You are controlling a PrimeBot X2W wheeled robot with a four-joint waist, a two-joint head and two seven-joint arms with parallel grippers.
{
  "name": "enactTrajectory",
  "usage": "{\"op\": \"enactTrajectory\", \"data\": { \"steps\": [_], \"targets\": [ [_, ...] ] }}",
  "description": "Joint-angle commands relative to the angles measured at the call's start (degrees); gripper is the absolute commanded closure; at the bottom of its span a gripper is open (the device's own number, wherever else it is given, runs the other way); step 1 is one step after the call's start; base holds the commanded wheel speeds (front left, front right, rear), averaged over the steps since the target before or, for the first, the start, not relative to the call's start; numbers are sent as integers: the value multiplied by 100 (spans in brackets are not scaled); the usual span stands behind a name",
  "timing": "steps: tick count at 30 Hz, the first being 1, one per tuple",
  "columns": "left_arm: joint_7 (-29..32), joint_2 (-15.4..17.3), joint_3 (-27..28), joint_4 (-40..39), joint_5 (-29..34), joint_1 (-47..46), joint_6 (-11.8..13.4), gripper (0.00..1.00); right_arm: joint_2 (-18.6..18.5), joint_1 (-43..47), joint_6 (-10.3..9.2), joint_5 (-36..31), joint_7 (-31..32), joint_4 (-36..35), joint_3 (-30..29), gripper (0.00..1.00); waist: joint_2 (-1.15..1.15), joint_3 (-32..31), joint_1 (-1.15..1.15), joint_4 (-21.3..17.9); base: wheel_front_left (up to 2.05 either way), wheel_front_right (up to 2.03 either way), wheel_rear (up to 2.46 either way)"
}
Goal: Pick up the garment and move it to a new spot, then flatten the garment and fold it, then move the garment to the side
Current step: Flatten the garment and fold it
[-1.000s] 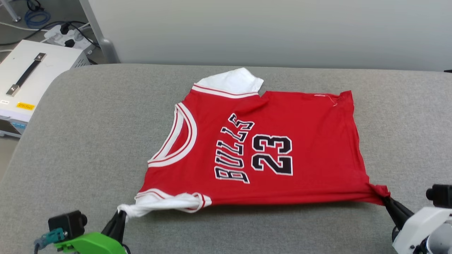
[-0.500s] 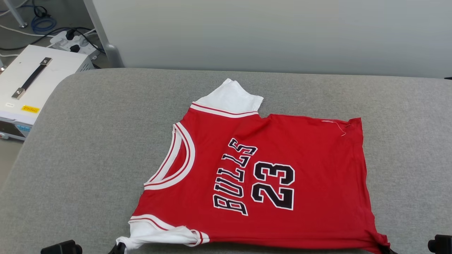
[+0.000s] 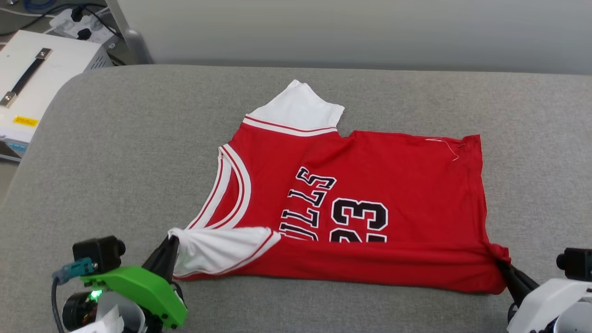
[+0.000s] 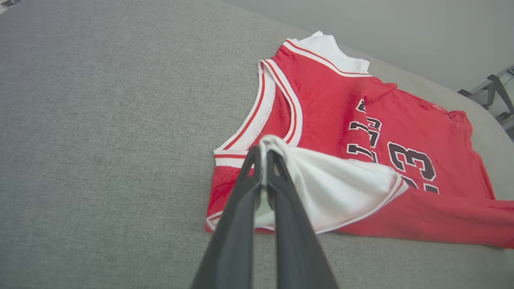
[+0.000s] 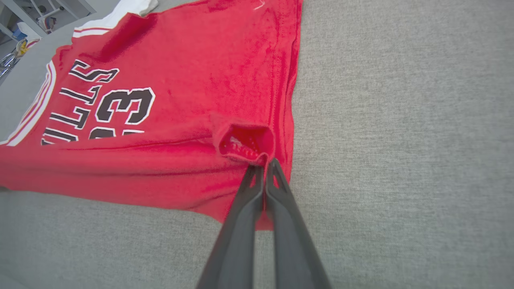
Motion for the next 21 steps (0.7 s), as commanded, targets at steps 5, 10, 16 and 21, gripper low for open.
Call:
{"op": "enactTrajectory", "data": {
  "steps": [5, 10, 16, 21],
  "targets": [
    [-161, -188, -133, 566, 179, -811, -292, 100, -114, -539, -5, -89, -24, 226, 106, 100, 0, 384, 0, -2, 0, 0, 0],
    [-321, -349, -237, 1284, 238, -1387, -579, 100, -161, -924, -5, -28, -115, 577, 242, 100, 0, 608, 0, -5, 0, 0, 0],
    [-431, -576, -359, 2309, 189, -1865, -910, 100, -177, -1173, -5, 61, -288, 1159, 425, 100, 0, 745, 0, 14, 0, 0, 0],
    [-398, -764, -455, 3057, 91, -2101, -1119, 100, -191, -1287, -5, 129, -479, 1547, 609, 100, 0, 738, 0, 11, 0, 0, 0]
  ]
}}
